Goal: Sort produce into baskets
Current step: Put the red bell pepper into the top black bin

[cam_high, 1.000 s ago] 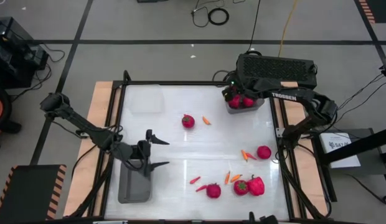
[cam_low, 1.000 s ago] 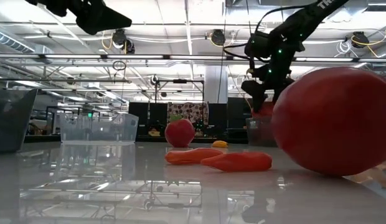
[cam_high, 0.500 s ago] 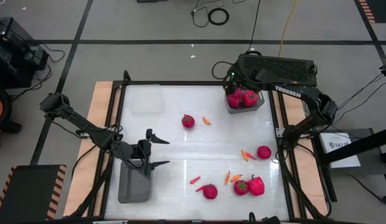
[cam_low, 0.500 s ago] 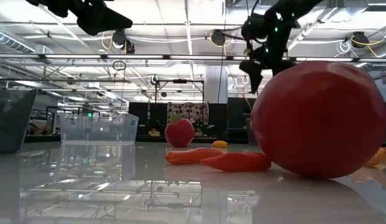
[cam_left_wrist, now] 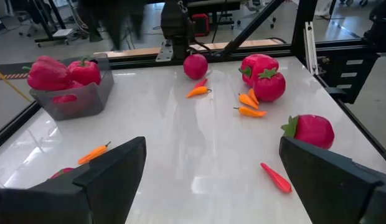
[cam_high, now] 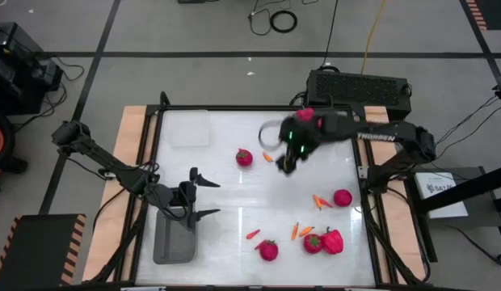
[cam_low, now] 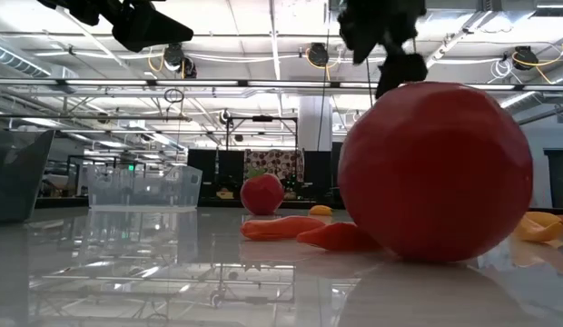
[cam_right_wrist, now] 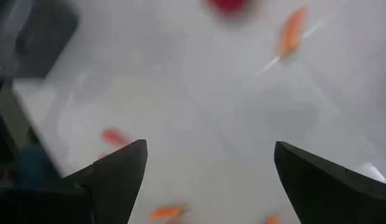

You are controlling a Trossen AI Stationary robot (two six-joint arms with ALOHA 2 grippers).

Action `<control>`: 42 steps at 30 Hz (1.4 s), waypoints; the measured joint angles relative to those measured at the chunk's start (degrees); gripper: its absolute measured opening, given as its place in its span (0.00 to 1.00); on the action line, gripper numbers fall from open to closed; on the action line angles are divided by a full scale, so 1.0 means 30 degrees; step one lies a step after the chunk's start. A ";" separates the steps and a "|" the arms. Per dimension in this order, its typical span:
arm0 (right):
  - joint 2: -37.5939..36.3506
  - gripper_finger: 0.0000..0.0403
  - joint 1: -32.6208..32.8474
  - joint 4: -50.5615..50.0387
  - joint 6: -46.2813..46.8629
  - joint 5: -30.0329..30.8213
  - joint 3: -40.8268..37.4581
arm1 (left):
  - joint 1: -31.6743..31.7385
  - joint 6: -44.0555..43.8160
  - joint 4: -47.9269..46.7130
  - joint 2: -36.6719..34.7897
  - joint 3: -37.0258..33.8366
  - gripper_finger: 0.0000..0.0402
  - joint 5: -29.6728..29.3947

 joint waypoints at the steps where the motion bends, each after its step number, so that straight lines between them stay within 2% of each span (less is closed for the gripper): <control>1: 0.0019 0.85 0.1003 -0.0013 0.0703 0.0000 -0.0007 | 0.0000 0.0000 0.0000 -0.0006 0.0000 0.93 -0.0005; 4: 0.0019 0.85 0.3978 -0.0013 0.3383 0.0266 -0.0007 | 0.0000 0.0000 0.0000 0.0000 0.0000 0.93 -0.0004; 8: 0.0237 0.85 0.7725 -0.0287 0.7410 0.2330 -0.0007 | 0.0000 -0.0448 -0.0002 0.0000 0.0000 0.93 0.0100; 11: 0.0682 0.85 1.0244 -0.0452 1.0304 0.3157 -0.0007 | 0.0000 -0.0898 0.0000 0.0000 0.0000 0.93 0.0319; 18: 0.2672 0.85 1.4289 -0.0524 1.7341 0.3960 -0.0007 | 0.0000 -0.1658 0.0022 0.0000 0.0000 0.93 0.0644; 21: 0.3741 0.85 1.5253 -0.1052 1.8793 0.3706 -0.0007 | 0.0000 -0.1668 0.0026 0.0000 0.0000 0.93 0.0637; 25: 0.4581 0.85 1.5663 -0.3346 2.0522 0.3438 -0.0016 | 0.0000 -0.1647 0.0036 0.0000 0.0000 0.93 0.0627; 34: 0.3715 0.85 1.6058 -0.6540 2.2250 0.3060 -0.0022 | 0.0015 -0.1443 0.0007 0.0000 0.0000 0.93 0.0513; 38: 0.3676 0.85 1.6676 -0.6453 2.3164 0.1986 -0.0022 | 0.0015 -0.1463 0.0047 0.0123 0.0000 0.93 0.0549; 42: 0.3676 0.85 1.7208 -0.6215 2.4182 0.2025 -0.0022 | 0.0015 -0.1477 0.0007 0.0511 0.0000 0.93 0.0641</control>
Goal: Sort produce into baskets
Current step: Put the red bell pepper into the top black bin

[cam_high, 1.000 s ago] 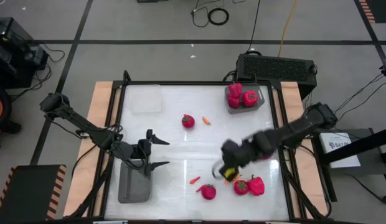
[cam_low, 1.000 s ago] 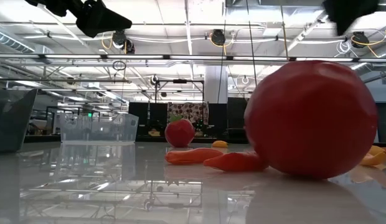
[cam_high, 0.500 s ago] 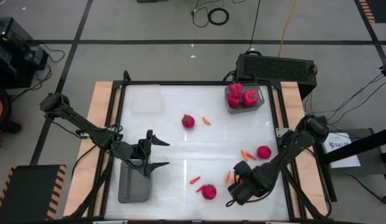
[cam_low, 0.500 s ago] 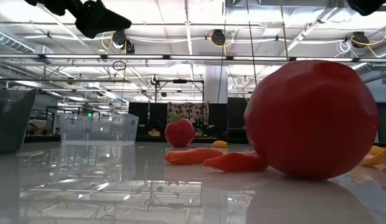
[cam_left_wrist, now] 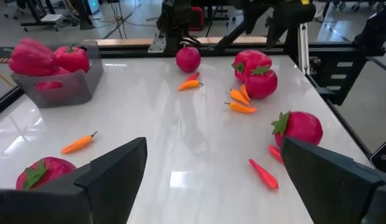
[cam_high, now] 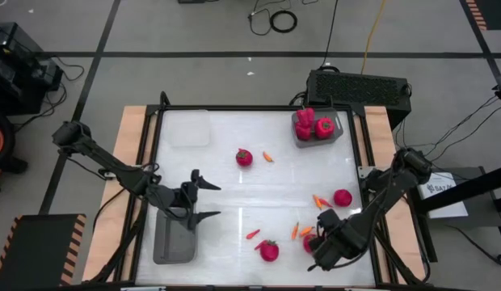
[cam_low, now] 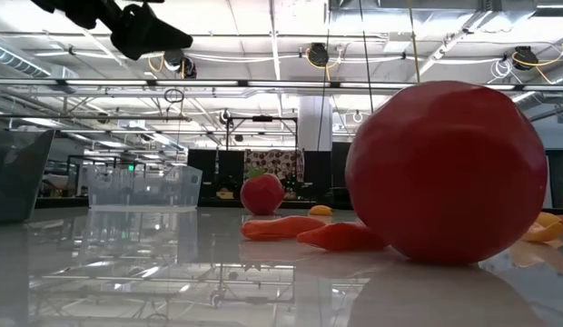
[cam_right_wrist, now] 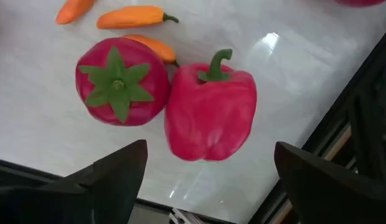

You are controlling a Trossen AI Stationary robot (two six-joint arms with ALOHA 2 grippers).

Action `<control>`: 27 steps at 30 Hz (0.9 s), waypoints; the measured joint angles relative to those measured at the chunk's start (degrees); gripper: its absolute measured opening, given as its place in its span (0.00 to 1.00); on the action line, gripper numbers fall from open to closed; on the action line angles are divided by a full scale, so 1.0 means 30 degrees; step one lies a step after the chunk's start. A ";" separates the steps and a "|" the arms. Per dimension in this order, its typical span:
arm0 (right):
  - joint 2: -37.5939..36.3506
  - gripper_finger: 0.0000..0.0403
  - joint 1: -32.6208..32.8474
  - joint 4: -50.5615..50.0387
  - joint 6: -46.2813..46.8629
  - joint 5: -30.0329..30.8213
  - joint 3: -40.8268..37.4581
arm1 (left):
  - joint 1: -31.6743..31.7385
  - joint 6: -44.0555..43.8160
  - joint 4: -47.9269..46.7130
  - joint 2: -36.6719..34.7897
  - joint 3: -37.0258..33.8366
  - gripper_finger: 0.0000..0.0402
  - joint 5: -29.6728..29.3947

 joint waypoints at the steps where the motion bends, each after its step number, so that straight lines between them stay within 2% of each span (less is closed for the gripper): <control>1: 0.0000 0.85 0.0110 -0.0104 0.0283 0.0008 0.0000 | 0.0000 -0.0001 0.0007 0.0108 -0.0001 0.93 -0.0005; 9: -0.0022 0.85 0.0443 0.0156 0.1920 0.0987 -0.1039 | 0.0000 0.0012 0.0257 0.0778 -0.0007 0.93 -0.0012; 23: -0.0539 0.85 0.0871 0.6905 0.3864 0.1007 -0.5644 | 0.0000 0.0183 0.0470 0.0778 -0.0007 0.93 -0.0012; 27: -0.0554 0.84 0.1099 0.7142 0.4254 0.1013 -0.5843 | 0.0000 0.0500 0.0459 0.0778 -0.0007 0.93 -0.0012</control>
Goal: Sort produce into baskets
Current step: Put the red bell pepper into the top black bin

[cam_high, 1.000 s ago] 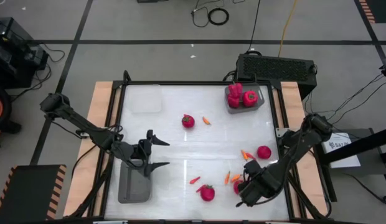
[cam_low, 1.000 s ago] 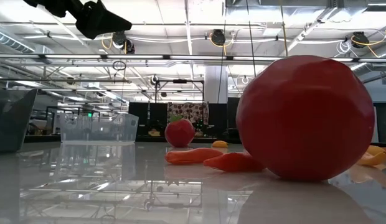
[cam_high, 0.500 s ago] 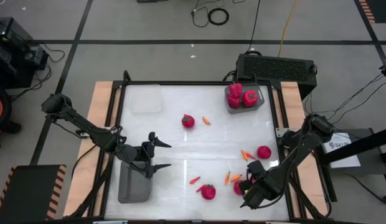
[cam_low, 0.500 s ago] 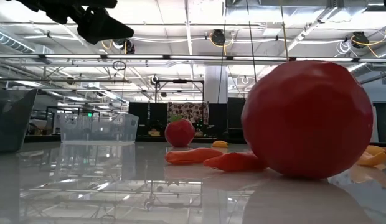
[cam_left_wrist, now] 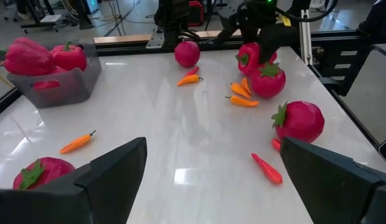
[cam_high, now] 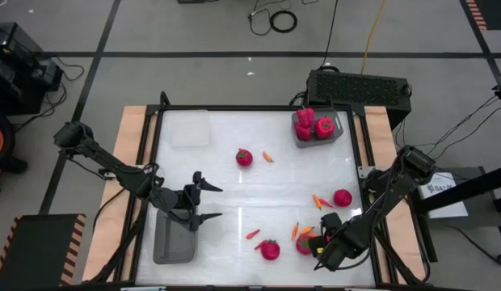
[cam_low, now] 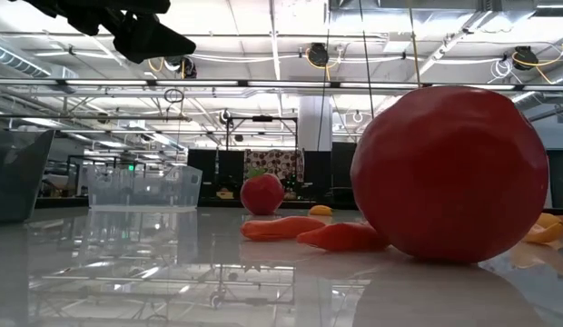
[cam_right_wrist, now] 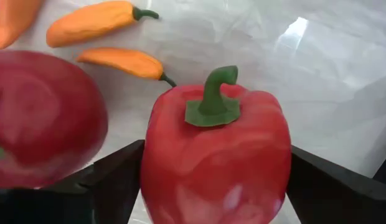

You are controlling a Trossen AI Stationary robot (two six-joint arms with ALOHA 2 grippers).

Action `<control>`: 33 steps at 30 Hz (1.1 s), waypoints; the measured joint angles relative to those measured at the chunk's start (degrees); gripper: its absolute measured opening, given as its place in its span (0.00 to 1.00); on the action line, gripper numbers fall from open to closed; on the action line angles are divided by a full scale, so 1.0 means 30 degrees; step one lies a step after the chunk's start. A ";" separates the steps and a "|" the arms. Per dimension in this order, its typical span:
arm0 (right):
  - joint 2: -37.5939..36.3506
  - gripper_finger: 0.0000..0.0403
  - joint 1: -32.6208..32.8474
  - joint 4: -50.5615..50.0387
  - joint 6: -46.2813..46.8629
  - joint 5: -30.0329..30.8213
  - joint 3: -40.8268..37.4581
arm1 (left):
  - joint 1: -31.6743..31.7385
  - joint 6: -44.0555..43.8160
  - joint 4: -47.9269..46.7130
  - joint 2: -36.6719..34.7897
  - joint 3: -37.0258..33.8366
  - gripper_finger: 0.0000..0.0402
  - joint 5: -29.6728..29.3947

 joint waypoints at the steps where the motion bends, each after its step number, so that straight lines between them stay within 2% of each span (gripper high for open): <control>1: 0.0000 0.84 0.0042 0.0018 0.0014 0.0028 0.0000 | 0.0000 0.0000 -0.0001 0.0000 0.0000 0.93 -0.0001; 9: -0.0110 0.74 0.0070 -0.0009 -0.0774 0.0007 -0.0007 | 0.0000 0.0007 0.0028 0.0000 0.0000 0.93 -0.0006; 13: -0.0872 0.73 -0.0102 -0.0745 -0.0997 0.0114 -0.0029 | 0.0000 0.0015 0.0047 0.0000 0.0000 0.93 -0.0004; 15: -0.1683 0.74 -0.0272 -0.1546 -0.1058 0.0843 -0.0029 | 0.0000 0.0036 0.0075 0.0000 0.0000 0.93 -0.0002; 19: -0.3581 0.74 -0.0923 -0.3905 -0.1485 0.4058 -0.0029 | 0.0084 0.0208 0.0330 0.0000 0.0000 0.93 -0.0002; 23: -0.5194 0.74 -0.2066 -0.6423 -0.2034 0.9518 -0.0029 | 0.0408 0.0344 0.0831 0.0000 0.0000 0.93 -0.0007; 27: -0.6309 0.74 -0.4146 -0.9111 -0.2206 1.4560 -0.0022 | 0.0711 0.0404 0.0845 0.0000 0.0000 0.93 -0.0007; 30: -0.6579 0.74 -0.6605 -1.0820 -0.2992 1.6407 -0.0022 | 0.0889 0.0596 0.0841 0.0000 0.0000 0.93 0.0003; 33: -0.6562 0.74 -0.9577 -1.1190 -0.5153 1.7065 -0.0022 | 0.1159 0.0901 0.0845 0.0000 0.0000 0.93 0.0007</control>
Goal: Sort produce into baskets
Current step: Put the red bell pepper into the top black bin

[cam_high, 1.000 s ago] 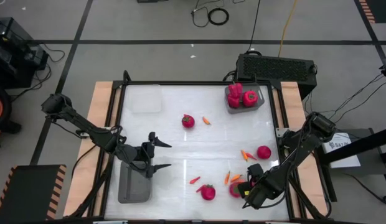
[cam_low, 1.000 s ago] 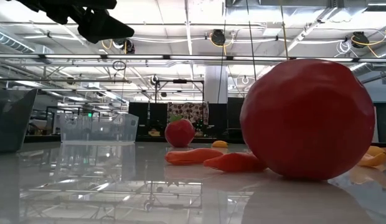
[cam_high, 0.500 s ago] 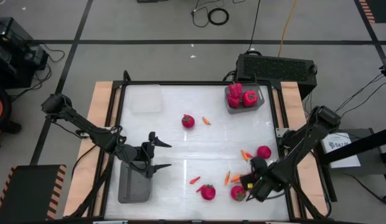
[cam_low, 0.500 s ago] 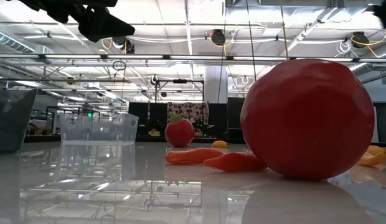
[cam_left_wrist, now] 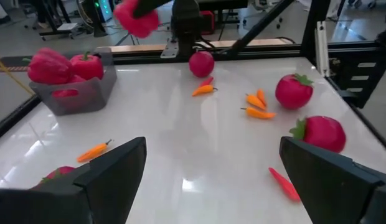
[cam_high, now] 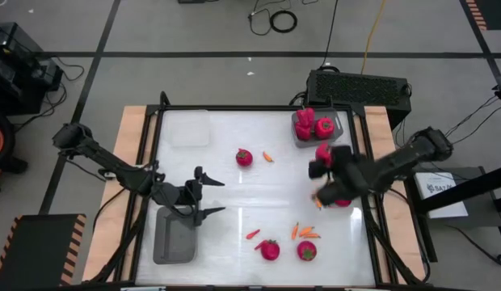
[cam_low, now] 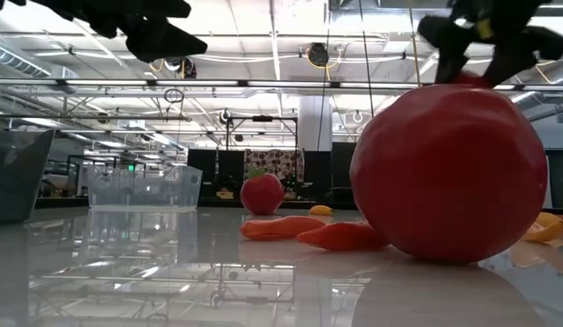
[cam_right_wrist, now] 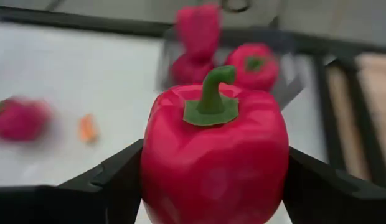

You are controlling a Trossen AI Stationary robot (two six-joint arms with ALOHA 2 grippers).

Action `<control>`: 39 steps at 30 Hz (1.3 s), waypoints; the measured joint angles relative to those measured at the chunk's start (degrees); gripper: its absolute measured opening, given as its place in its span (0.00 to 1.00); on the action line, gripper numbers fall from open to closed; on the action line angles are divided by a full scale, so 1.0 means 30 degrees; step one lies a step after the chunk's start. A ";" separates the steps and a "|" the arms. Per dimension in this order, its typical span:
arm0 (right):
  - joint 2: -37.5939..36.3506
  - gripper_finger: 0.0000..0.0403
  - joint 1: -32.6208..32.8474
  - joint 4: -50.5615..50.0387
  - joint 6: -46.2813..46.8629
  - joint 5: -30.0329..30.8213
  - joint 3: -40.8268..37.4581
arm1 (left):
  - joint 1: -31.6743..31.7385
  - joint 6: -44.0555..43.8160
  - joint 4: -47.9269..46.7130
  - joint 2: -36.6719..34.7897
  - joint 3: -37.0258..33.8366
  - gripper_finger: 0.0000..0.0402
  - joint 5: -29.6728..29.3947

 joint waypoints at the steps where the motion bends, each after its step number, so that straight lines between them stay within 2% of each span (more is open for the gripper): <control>1: 0.0070 0.74 -0.1082 0.0183 -0.1022 0.0153 0.0000 | 0.0079 0.0166 0.0000 0.0000 0.0000 0.93 0.0000; 6: 0.0411 0.74 -0.6025 0.3362 -0.8138 0.0246 0.0000 | 0.0634 0.0786 -0.0007 0.0000 0.0000 0.93 0.0011; 10: 0.0450 0.74 -0.9440 0.6323 -1.3559 -0.1551 0.0000 | 0.1034 0.1191 -0.0014 0.0000 0.0000 0.93 0.0030; 16: 0.0552 0.74 -1.2573 0.9855 -1.7097 -0.3921 -0.0573 | 0.1457 0.1217 -0.0542 0.0000 0.0000 0.93 0.0120; 19: 0.0646 0.74 -1.3482 1.1649 -1.8123 -0.6287 -0.1762 | 0.1485 0.1147 -0.0759 0.0000 0.0000 0.93 0.0444; 21: 0.0632 0.74 -1.3691 1.2621 -1.8357 -0.6376 -0.2480 | 0.1469 0.1142 -0.0959 0.0000 0.0000 0.93 0.0507; 27: 0.0617 0.74 -1.3777 1.2914 -1.8203 -0.3498 -0.3536 | 0.1471 0.1103 -0.1027 0.0000 0.0000 0.93 0.0510; 33: 0.0624 0.74 -1.3719 1.3390 -1.7775 -0.1539 -0.4328 | 0.1471 0.1103 -0.1020 0.0000 0.0000 0.93 0.0510; 36: 0.0624 0.74 -1.3593 1.4276 -1.7638 -0.1125 -0.4775 | 0.1471 0.1096 -0.1020 0.0000 0.0000 0.93 0.0510; 39: 0.0624 0.74 -1.3557 1.5537 -1.7931 -0.1586 -0.5255 | 0.1471 0.1096 -0.1020 0.0000 0.0000 0.93 0.0510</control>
